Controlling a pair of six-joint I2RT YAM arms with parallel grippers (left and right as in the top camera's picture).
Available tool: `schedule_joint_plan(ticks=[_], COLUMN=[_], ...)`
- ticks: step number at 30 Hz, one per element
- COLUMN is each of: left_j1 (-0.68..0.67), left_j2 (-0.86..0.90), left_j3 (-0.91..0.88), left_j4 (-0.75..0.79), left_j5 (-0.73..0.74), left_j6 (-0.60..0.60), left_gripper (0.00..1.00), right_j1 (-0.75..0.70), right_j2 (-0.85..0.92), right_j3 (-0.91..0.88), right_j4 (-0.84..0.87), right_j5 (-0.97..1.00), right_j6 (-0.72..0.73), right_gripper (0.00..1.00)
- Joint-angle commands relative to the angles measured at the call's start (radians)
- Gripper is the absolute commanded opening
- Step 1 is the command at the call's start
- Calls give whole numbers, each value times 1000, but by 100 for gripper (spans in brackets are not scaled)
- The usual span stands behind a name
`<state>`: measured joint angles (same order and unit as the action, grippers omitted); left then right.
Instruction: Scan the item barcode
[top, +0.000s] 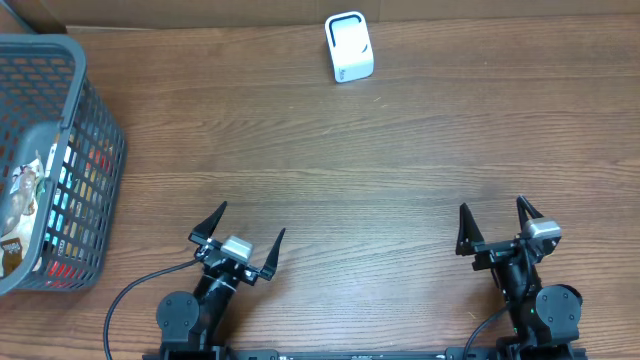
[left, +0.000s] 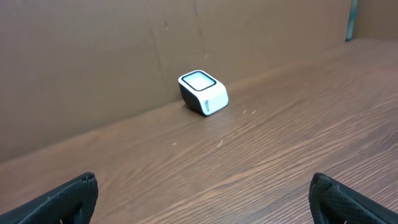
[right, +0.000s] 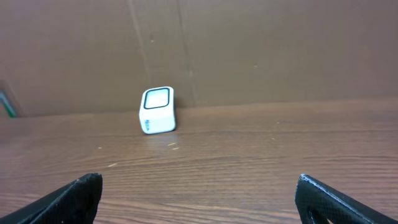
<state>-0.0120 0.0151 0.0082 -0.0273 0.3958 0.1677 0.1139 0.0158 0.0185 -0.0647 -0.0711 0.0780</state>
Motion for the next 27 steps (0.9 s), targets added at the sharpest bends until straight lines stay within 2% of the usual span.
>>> schedule_joint_plan(ticks=[1,6,11,17,22,27], left_j1=[-1,-1,-1,-1,-1,-1], left_j2=[-8,46,199,482,699,904], left_j3=[27,108,249,521,800,1102], left_j4=[-3,-60,-143,-282,-478,-708], left_j5=[20,21,21,50,40,39], left_j6=[-82,-86,-73,-46,46,47], left_gripper=[100,100,100,100,100,100], right_j1=[5,5,5,5,5,5], right_j2=[-9,-7,14,92,188,322], right_j3=[11,64,178,376,529,685], right_j4=[6,-28,-128,-306,-434,-527], right_j5=[-65,-126,-150,-171,-177,-177], right_j6=[4,5,4,4,0,0], right_gripper=[100,100,100,100,100,100])
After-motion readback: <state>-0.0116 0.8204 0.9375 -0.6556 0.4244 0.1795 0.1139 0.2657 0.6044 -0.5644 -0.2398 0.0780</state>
